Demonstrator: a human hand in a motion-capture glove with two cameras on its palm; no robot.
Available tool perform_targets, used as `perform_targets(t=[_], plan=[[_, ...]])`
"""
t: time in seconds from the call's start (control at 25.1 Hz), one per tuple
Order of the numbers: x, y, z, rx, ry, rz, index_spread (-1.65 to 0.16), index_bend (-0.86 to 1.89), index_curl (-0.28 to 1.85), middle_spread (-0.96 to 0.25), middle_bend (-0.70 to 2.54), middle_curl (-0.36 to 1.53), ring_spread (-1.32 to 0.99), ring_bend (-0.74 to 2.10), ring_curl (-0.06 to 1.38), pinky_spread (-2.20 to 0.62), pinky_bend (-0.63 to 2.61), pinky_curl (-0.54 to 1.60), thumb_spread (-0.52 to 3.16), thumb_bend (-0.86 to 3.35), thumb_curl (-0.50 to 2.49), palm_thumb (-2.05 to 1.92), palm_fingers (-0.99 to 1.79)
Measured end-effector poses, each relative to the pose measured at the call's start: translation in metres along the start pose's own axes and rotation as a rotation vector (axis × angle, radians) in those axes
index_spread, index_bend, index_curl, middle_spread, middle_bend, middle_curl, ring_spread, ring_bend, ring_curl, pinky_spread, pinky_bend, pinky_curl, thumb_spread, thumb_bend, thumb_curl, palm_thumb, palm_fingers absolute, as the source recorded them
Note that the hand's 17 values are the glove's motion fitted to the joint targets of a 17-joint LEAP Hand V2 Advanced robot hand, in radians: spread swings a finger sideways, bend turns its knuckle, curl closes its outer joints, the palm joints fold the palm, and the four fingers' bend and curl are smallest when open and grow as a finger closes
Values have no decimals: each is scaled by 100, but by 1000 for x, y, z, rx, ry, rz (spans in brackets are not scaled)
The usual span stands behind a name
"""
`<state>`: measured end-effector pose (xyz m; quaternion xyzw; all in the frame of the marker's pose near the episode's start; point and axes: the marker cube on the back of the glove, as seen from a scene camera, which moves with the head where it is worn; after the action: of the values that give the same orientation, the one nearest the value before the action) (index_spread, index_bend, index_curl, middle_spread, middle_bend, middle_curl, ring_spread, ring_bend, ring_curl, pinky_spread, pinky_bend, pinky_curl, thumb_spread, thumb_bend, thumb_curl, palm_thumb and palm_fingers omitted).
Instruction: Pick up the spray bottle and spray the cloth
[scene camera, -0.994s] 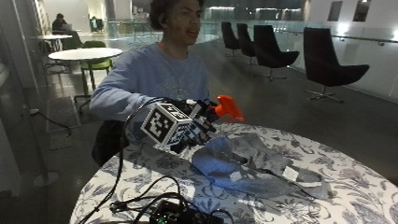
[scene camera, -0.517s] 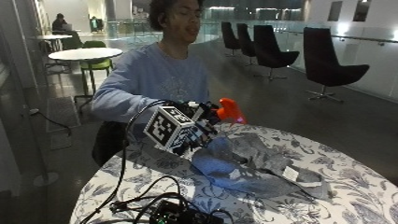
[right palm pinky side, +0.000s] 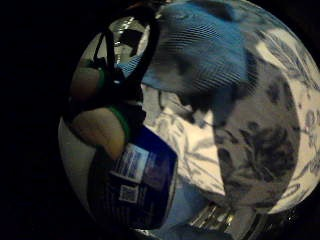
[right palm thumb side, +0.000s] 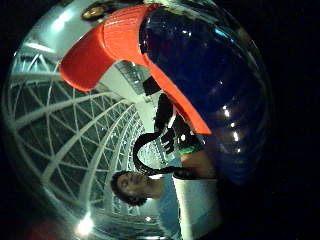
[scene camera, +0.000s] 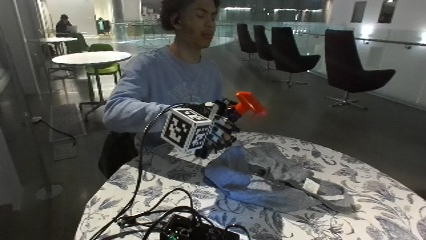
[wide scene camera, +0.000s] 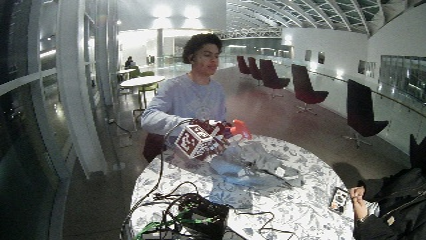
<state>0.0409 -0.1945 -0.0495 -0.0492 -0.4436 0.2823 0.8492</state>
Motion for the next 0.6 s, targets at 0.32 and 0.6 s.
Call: perform_targets(t=[0.32, 0.6], plan=[[-75, -22, 118, -15, -166, -534, -19, 11, 25, 1, 24, 46, 7, 50, 41, 27, 21, 36, 119, -2, 42, 60, 99], [-75, -103, 223, -55, -168, -598, -23, 12, 26, -1, 24, 46, 5, 48, 40, 25, 17, 35, 116, -1, 42, 64, 92]])
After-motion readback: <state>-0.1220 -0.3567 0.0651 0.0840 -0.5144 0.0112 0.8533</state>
